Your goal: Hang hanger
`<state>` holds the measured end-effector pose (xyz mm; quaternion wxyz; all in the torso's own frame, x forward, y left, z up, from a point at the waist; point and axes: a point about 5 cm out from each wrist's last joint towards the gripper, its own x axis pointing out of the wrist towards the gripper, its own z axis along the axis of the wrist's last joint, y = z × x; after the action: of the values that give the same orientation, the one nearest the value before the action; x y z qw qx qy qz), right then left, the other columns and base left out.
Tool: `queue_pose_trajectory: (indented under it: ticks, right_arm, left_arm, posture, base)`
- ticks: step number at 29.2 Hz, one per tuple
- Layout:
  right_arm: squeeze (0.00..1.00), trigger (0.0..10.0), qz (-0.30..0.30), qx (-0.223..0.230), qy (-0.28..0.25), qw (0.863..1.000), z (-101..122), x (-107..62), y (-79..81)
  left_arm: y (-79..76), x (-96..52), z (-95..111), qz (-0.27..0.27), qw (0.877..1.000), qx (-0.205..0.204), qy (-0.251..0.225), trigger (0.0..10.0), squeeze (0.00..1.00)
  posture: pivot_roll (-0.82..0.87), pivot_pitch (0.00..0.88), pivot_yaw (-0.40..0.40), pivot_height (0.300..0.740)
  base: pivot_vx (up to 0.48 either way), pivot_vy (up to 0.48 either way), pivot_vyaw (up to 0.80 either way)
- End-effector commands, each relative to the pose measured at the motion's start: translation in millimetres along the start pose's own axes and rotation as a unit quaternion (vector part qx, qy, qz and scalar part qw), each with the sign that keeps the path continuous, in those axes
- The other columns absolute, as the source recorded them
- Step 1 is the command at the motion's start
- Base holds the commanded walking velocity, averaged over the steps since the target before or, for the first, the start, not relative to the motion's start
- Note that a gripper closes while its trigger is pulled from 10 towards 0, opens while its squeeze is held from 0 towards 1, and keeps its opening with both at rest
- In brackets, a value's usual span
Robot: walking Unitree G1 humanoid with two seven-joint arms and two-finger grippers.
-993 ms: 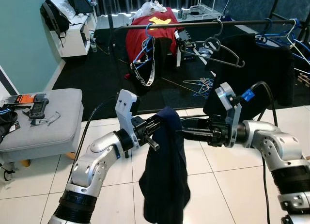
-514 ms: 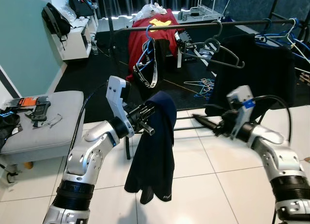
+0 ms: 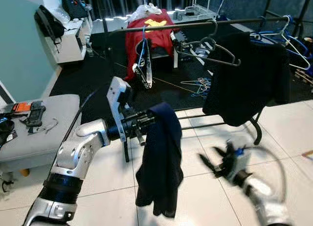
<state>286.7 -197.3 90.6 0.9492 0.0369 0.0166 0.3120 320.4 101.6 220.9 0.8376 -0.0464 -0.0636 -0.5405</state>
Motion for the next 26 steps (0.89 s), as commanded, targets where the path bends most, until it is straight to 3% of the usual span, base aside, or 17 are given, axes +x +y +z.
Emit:
queue_pose_trajectory:
  ticks: [1, 5, 6, 9, 14, 15, 16, 23, 24, 25, 26]
  right_arm:
    - [0.75, 10.0, 0.033, -0.043, -0.051, 0.997, 23.3, 9.0, 4.2]
    - [0.75, 10.0, 0.062, -0.062, -0.065, 0.994, 30.9, 17.1, 11.7]
    - [1.0, 10.0, 0.09, -0.077, -0.065, 0.991, 35.3, 23.2, 18.7]
    - [1.0, 10.0, 0.137, -0.104, -0.053, 0.984, 38.0, 35.2, 32.6]
    - [1.0, 10.0, 0.168, -0.114, -0.037, 0.978, 36.2, 41.3, 41.1]
    - [0.78, 10.0, 0.183, -0.111, -0.027, 0.976, 34.2, 40.5, 43.4]
    - [0.0, 10.0, 0.202, -0.097, -0.01, 0.975, 29.8, 38.3, 45.7]
    - [0.0, 10.0, 0.201, -0.096, 0.013, 0.975, 21.9, 35.9, 41.0]
    - [0.0, 5.0, 0.203, -0.098, 0.016, 0.974, 21.1, 35.2, 41.2]
    - [0.0, 2.8, 0.208, -0.102, 0.021, 0.973, 20.1, 34.2, 42.0]
    - [0.0, 2.8, 0.208, -0.102, 0.021, 0.973, 20.1, 34.2, 42.0]
  left_arm:
    - [2.0, -0.2, 9.1, -0.003, 1.0, 0.014, -0.012, 0.0, 0.0]
    - [-0.6, 3.0, 11.3, -0.01, 1.0, 0.013, -0.018, 0.0, 0.0]
    - [-2.9, 4.3, 11.7, -0.015, 1.0, 0.012, -0.02, 0.0, 0.0]
    - [-5.7, 4.7, 10.5, -0.025, 0.999, 0.011, -0.019, 0.0, 0.0]
    - [-6.0, 4.3, 9.3, -0.032, 0.999, 0.011, -0.015, 0.0, 0.0]
    - [-5.3, 4.2, 9.1, -0.032, 0.999, 0.013, -0.014, 0.0, 0.0]
    - [-4.4, 3.9, 9.3, -0.031, 0.999, 0.014, -0.013, 0.0, 0.0]
    - [-5.7, 4.5, 8.0, -0.034, 0.999, 0.014, -0.012, 0.0, 0.0]
    - [-5.5, 4.7, 7.8, -0.032, 0.999, 0.015, -0.012, 0.0, 0.0]
    - [-5.0, 4.7, 7.7, -0.03, 0.999, 0.016, -0.011, 0.0, 0.0]
    - [-5.0, 4.7, 7.7, -0.03, 0.999, 0.016, -0.011, 0.0, 0.0]
  posture:
    - [-0.06, 0.047, 0.094, 0.74]
    - [-0.06, 0.046, 0.094, 0.74]
    - [-0.06, 0.045, 0.092, 0.74]
    - [-0.05, 0.044, 0.089, 0.74]
    - [-0.05, 0.042, 0.084, 0.74]
    - [-0.05, 0.039, 0.078, 0.74]
    - [-0.05, 0.041, 0.079, 0.74]
    - [-0.05, 0.04, 0.075, 0.74]
    - [-0.05, 0.04, 0.075, 0.74]
    - [-0.05, 0.04, 0.076, 0.74]
    - [-0.05, 0.04, 0.076, 0.74]
  base:
    - [0.0, 0.0, 0.0]
    - [0.0, 0.0, 0.0]
    - [0.0, 0.0, 0.0]
    - [0.0, 0.0, 0.0]
    - [0.0, 0.0, 0.0]
    - [0.0, 0.0, 0.0]
    - [0.0, 0.0, 0.0]
    - [0.0, 0.0, 0.0]
    - [0.0, 0.0, 0.0]
    - [0.0, 0.0, 0.0]
    - [0.0, 0.0, 0.0]
